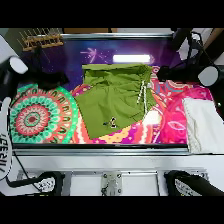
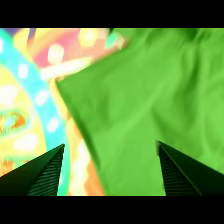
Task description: Fold the clothes and pants, and hang the long-sleeved shirts on hangers.
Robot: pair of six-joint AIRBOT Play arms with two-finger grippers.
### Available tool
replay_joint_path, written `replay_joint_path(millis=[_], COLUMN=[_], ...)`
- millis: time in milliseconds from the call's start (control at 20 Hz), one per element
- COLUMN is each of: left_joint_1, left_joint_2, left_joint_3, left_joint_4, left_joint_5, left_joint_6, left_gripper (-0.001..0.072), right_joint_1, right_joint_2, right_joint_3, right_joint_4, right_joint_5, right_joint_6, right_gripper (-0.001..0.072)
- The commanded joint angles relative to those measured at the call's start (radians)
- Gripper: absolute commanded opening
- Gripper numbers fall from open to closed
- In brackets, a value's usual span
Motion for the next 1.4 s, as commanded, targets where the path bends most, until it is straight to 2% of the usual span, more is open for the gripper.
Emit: replay_joint_path(millis=[0, 150, 300, 500, 950, 1000, 1050, 1100, 1200, 1350], left_joint_1=[0.019, 0.001, -0.076, -0.203, -0.374, -0.384, -0.391, -0.388, -0.349, -0.240], left_joint_2=[0.137, 0.201, 0.212, 0.161, -0.043, -0.040, -0.034, -0.024, 0.024, 0.144], left_joint_3=[-0.436, -0.710, -0.812, -0.785, -0.585, -0.585, -0.586, -0.586, -0.586, -0.586], left_joint_4=[-0.064, -0.234, -0.295, -0.295, -0.293, -0.293, -0.291, -0.290, -0.267, -0.147], left_joint_5=[0.030, 0.176, 0.273, 0.335, 0.333, 0.339, 0.344, 0.346, 0.337, 0.258], left_joint_6=[-0.001, 0.000, 0.002, -0.017, -0.062, -0.062, -0.062, -0.061, -0.061, -0.061], left_gripper=[0.0617, 0.0616, 0.0616, 0.0617, 0.0606, 0.0413, 0.0155, 0.0030, 0.0004, 0.0003], right_joint_1=[-0.003, -0.003, -0.003, -0.003, -0.003, -0.003, -0.005, -0.005, -0.006, -0.065], right_joint_2=[0.100, 0.121, 0.120, 0.121, 0.134, 0.135, 0.135, 0.135, 0.135, 0.135], right_joint_3=[-0.096, -0.134, -0.137, -0.137, -0.137, -0.137, -0.137, -0.137, -0.137, -0.182], right_joint_4=[0.005, 0.024, 0.064, 0.080, 0.083, 0.083, 0.083, 0.082, 0.055, 0.038], right_joint_5=[0.046, 0.045, 0.031, 0.017, 0.019, 0.020, 0.019, 0.021, 0.038, 0.098], right_joint_6=[-0.023, -0.023, -0.023, -0.023, -0.023, -0.023, -0.023, -0.023, -0.023, -0.022], right_gripper=[0.0521, 0.0520, 0.0422, 0.0423, 0.0424, 0.0425, 0.0426, 0.0428, 0.0516, 0.0516])
